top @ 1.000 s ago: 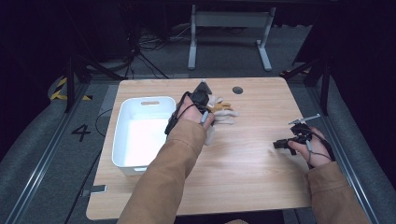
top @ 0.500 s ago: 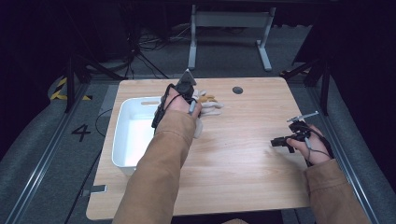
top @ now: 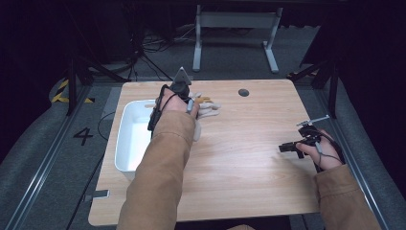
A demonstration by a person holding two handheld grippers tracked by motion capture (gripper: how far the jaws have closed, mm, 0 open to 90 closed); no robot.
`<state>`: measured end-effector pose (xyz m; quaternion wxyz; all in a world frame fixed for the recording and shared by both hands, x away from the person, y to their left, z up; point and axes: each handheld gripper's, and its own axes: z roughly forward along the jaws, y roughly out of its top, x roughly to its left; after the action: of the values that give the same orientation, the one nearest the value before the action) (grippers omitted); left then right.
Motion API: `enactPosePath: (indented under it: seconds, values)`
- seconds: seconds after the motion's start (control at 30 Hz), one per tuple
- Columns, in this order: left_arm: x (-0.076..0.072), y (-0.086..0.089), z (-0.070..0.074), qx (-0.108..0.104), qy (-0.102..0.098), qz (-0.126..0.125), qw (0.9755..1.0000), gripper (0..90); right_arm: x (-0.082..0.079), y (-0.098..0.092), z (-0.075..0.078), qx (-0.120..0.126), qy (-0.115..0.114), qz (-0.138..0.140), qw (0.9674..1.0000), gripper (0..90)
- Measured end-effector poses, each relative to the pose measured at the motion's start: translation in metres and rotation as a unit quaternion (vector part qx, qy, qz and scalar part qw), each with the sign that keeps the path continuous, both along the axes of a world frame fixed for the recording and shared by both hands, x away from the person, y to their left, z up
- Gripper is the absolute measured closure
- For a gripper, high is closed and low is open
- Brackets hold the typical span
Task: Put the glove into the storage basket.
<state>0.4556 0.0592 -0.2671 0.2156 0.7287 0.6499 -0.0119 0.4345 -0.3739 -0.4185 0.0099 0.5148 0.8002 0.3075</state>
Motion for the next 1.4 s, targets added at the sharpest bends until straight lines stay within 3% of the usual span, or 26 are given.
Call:
enactPosePath:
  seconds: [0.17, 0.57, 0.97, 1.17, 1.4]
  values:
    - [0.001, 0.007, -0.005, -0.001, 0.017, 0.008, 0.9998, 70.7, -0.001, -0.001, -0.001, -0.001, 0.005, -0.001, 1.0, 69.7]
    - [-0.013, 0.034, 0.003, -0.004, 0.004, 0.045, 0.999, 70.5, 0.002, 0.004, 0.0, 0.0, 0.005, 0.006, 1.0, 69.1]
    - [-0.011, 0.069, -0.006, -0.006, 0.012, 0.1, 0.9949, 70.4, 0.005, 0.009, -0.001, -0.006, 0.0, 0.008, 1.0, 69.1]
    - [-0.008, 0.083, -0.013, -0.003, 0.011, 0.14, 0.99, 70.4, 0.005, 0.008, -0.002, -0.008, 0.003, 0.007, 0.9999, 68.8]
    - [-0.005, 0.094, -0.023, 0.001, 0.009, 0.156, 0.9877, 70.2, 0.005, 0.008, -0.002, -0.007, -0.004, 0.006, 0.9999, 68.8]
